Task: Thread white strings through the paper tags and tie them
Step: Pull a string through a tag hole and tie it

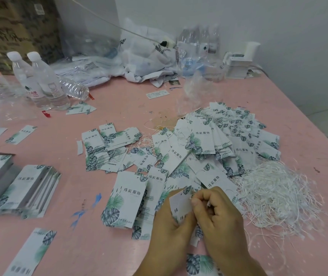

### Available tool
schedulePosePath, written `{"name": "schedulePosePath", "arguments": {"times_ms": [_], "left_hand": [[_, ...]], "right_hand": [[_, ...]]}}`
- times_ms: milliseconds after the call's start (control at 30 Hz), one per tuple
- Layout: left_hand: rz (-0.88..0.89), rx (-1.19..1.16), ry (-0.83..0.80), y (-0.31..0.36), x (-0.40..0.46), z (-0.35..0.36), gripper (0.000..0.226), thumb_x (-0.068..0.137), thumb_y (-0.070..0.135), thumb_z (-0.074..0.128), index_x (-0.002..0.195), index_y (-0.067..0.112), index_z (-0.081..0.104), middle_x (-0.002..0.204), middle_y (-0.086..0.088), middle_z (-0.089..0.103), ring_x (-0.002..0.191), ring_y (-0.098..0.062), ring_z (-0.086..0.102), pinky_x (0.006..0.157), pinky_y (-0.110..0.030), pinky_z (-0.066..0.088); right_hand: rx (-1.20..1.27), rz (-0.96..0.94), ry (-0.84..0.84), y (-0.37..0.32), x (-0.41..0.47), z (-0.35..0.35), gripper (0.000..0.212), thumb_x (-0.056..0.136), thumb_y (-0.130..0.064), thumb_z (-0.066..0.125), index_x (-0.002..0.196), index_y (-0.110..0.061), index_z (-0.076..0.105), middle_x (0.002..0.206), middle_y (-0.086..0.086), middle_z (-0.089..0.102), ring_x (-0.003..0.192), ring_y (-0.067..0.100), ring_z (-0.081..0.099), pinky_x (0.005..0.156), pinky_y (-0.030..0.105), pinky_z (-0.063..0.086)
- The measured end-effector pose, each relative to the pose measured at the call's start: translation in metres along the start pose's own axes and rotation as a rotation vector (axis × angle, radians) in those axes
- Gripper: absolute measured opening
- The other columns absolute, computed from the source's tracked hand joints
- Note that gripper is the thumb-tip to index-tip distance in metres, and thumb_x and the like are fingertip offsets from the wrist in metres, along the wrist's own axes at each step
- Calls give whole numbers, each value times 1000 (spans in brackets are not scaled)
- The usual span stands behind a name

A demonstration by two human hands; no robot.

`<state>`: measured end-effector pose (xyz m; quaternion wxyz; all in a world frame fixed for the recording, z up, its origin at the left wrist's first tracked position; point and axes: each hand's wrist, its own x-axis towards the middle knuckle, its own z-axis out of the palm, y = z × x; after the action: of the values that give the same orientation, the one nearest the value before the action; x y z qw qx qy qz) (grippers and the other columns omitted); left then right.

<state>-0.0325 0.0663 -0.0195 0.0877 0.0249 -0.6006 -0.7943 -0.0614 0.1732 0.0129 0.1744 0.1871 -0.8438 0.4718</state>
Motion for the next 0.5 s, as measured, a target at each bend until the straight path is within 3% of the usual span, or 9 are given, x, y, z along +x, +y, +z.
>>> {"name": "schedulePosePath", "arguments": {"times_ms": [167, 300, 433, 500], "left_hand": [[31, -9, 2, 4, -1, 1, 22, 97, 21, 65, 118, 15, 61, 97, -15, 69, 93, -39, 67, 80, -57, 55], [18, -5, -9, 5, -3, 1, 21, 94, 17, 67, 113, 16, 61, 89, -15, 67, 83, -30, 67, 70, -45, 54], [-49, -88, -13, 1, -8, -1, 33, 85, 14, 68, 117, 22, 65, 100, -14, 73, 96, -30, 71, 77, -46, 58], [-100, -239, -34, 3, -6, -4, 39, 77, 13, 63, 114, 16, 69, 99, -15, 74, 94, -28, 72, 73, -39, 58]], "right_hand": [[21, -8, -9, -2, 0, 0, 7, 88, -40, 53, 87, -34, 56, 84, -21, 55, 68, -2, 53, 57, 8, 40], [55, 6, -8, -3, -1, 0, 9, 86, -41, 56, 84, -32, 57, 84, -15, 57, 70, 3, 56, 58, 15, 44], [102, 53, -11, -4, -1, -1, 12, 86, -39, 59, 82, -29, 62, 86, -15, 60, 72, 3, 58, 60, 11, 43], [120, 68, -13, -4, -1, -3, 6, 87, -31, 65, 81, -29, 63, 87, -15, 61, 68, 1, 57, 58, 7, 41]]}}
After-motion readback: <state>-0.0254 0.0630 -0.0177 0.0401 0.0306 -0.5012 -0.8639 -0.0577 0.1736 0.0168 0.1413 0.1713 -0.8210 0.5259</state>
